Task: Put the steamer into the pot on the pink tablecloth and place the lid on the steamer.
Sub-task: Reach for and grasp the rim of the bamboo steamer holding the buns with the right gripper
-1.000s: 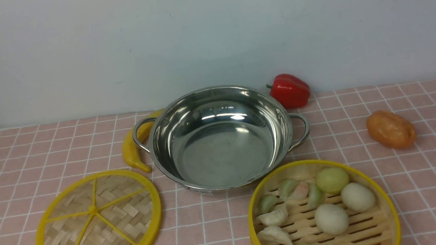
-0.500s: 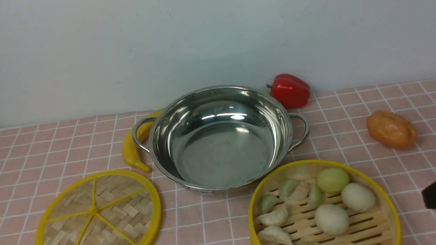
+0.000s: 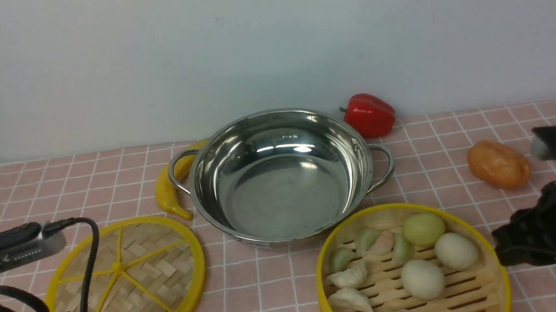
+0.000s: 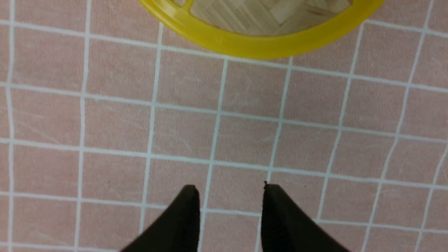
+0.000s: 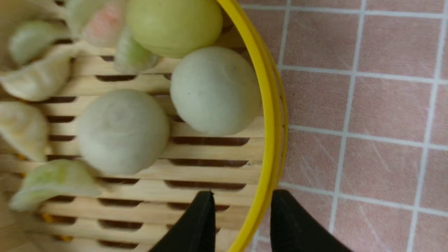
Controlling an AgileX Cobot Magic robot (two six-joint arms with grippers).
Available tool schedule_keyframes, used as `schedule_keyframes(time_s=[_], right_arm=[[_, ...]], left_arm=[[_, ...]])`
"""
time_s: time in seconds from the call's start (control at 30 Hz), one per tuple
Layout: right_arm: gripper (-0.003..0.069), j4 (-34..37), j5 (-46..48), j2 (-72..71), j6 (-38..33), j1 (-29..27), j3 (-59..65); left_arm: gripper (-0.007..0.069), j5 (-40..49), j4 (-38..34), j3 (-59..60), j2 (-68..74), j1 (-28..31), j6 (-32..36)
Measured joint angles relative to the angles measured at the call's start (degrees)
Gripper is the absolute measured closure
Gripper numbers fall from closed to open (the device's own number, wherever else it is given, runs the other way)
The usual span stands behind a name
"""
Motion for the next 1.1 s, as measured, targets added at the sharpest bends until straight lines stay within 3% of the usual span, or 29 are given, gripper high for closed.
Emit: schedule_keyframes(time_s=[0.23,0.5,0.73,1.1], right_arm=[[0.0416,-8.7,-3.3,6.9,11.1,2.4,0.0],[0.0428,-9.0,-7.3,11.4,12.1,2.5,-0.3],[0.0602,-10.3,-8.3,13.2,11.7,2.8,-0.5],[0.0603,-20.9,-1.9,11.2,16.3,2.8,-0.6]], left_arm=[[0.0382,-2.4,0.0,-0.1,0.2,0.0,2.3],[0.0382,-3.1,-0.1,-0.1,0.2,0.0,2.6],[0.0382,-3.2,-0.1,-0.1,0.2,0.0,2.7],[0.0382,-3.3,-0.1,-0.1,0.2,0.0,3.1]])
